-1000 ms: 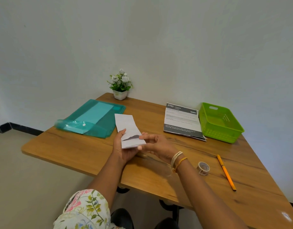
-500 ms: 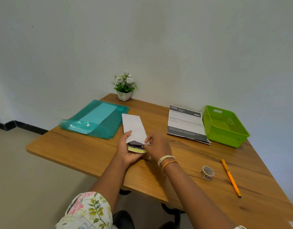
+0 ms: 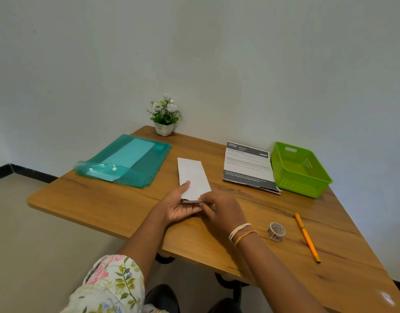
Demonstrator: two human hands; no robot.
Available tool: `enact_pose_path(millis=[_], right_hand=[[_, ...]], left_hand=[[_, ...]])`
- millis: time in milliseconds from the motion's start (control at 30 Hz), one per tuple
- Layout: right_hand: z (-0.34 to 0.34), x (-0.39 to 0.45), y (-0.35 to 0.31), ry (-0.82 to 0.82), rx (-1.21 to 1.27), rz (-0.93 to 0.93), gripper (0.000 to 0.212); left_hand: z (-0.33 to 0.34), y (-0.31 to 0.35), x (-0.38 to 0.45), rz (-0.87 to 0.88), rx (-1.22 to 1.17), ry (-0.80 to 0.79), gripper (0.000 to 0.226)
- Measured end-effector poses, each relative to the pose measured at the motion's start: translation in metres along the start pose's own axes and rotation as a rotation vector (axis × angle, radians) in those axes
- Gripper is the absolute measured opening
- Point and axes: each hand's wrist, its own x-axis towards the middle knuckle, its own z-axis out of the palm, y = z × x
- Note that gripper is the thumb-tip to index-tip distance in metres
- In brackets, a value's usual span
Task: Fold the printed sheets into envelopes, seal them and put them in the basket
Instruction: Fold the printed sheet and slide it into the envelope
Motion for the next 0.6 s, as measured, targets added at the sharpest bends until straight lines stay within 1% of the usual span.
enact_pose_path(millis=[67, 133, 200, 233, 267, 333, 367, 400, 467, 567, 600], right_hand=[[0.0, -0.007, 0.006, 0.023, -0.049, 0.007, 0.02], [0.002, -0.013, 0.012, 0.036, -0.075, 0.03, 0.019], [0.006, -0.018, 0.016, 0.014, -0.091, 0.068, 0.02], [0.008, -0.02, 0.018, -0.002, -0.087, 0.095, 0.021], [0.01, -0.021, 0.02, -0.021, -0.073, 0.13, 0.021], [0.011, -0.021, 0.023, -0.062, -0.002, 0.216, 0.021], [0.011, -0.019, 0.024, -0.076, 0.058, 0.257, 0.021], [0.012, -0.018, 0.025, -0.084, 0.126, 0.295, 0.022], [0.012, -0.015, 0.027, -0.084, 0.26, 0.365, 0.025], [0.012, -0.014, 0.03, -0.061, 0.405, 0.423, 0.024], [0.012, -0.014, 0.031, -0.049, 0.432, 0.428, 0.022]], left_hand=[[0.006, 0.001, 0.001, -0.04, 0.159, 0.014, 0.04], [0.015, 0.003, 0.001, -0.05, 0.301, 0.061, 0.035], [0.021, 0.003, 0.005, 0.003, 0.489, 0.162, 0.042], [0.022, 0.002, 0.009, 0.073, 0.622, 0.259, 0.048], [0.022, 0.0, 0.013, 0.18, 0.771, 0.386, 0.051], [0.015, -0.004, 0.016, 0.452, 1.069, 0.618, 0.051], [0.011, -0.007, 0.012, 0.585, 1.177, 0.675, 0.048], [0.005, -0.011, 0.006, 0.692, 1.271, 0.683, 0.045], [-0.009, -0.018, -0.006, 0.826, 1.478, 0.59, 0.04], [-0.022, -0.029, -0.022, 0.875, 1.816, 0.363, 0.039], [-0.022, -0.031, -0.024, 0.889, 1.895, 0.284, 0.04]])
